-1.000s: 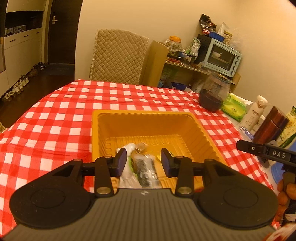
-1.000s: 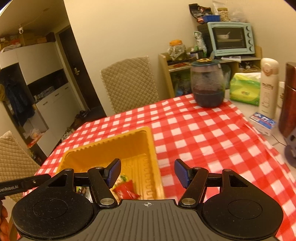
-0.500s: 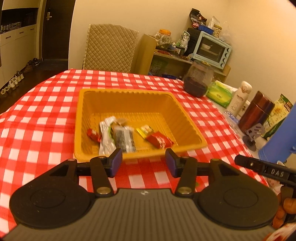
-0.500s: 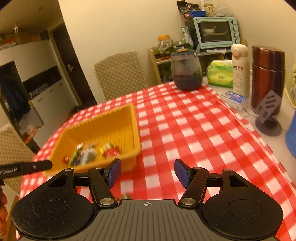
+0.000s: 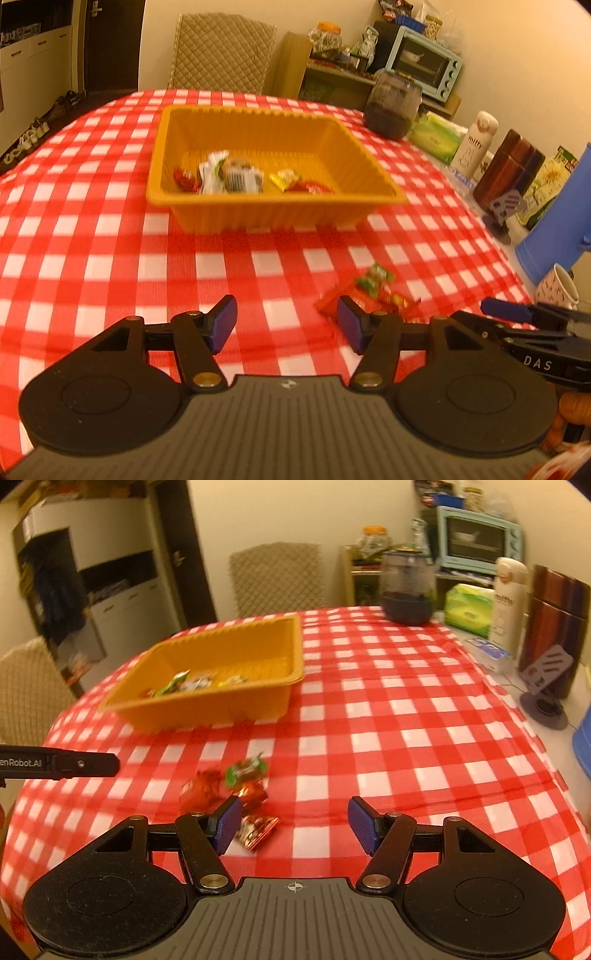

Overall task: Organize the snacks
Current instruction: 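Move both tools back toward the remaining candies on the tablecloth, then grasp the dark red chocolate candy with the right tool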

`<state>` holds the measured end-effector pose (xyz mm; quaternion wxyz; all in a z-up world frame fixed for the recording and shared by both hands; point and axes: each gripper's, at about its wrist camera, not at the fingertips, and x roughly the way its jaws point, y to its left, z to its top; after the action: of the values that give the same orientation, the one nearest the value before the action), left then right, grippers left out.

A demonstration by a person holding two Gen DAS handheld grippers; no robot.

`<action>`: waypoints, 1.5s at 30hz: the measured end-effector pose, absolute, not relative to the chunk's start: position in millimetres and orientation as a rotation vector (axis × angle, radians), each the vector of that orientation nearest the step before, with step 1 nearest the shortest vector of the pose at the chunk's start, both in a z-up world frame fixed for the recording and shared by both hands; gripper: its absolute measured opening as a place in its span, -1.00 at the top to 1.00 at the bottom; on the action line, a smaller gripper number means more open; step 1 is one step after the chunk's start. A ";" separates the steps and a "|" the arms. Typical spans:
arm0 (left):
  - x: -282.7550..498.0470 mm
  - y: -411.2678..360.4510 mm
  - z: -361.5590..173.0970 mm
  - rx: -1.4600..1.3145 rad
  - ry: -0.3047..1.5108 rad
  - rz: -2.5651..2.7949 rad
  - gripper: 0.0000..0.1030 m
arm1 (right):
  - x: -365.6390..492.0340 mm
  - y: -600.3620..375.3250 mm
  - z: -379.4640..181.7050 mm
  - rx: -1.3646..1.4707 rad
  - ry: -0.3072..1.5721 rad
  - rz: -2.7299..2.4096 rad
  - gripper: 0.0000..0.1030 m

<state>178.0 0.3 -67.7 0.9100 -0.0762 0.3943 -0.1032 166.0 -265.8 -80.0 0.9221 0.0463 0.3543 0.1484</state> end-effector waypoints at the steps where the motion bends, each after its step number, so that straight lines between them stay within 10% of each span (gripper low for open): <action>1: 176.2 -0.2 -70.6 -0.153 0.821 -0.213 -0.15 | 165.6 -263.4 -82.4 0.085 0.731 0.315 -0.24; 17: 180.4 -1.8 -79.9 -0.172 0.846 -0.224 -0.39 | 187.8 -223.0 -115.7 -0.121 0.766 0.417 -0.22; 26: 182.6 -2.7 -83.7 -0.183 0.860 -0.225 -0.41 | 190.0 -211.6 -119.8 -0.143 0.789 0.470 0.37; 39: 184.0 -2.9 -87.5 -0.181 0.868 -0.216 -0.41 | 185.1 -192.9 -122.4 -0.204 0.766 0.507 0.07; 45: 185.1 1.1 -88.1 -0.187 0.868 -0.199 -0.41 | 189.7 -185.7 -123.2 -0.159 0.778 0.532 0.34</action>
<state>185.1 1.1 -88.1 0.8982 -0.0905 0.4193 -0.0962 189.7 -185.7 -123.2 0.8879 -0.0767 0.3746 0.2559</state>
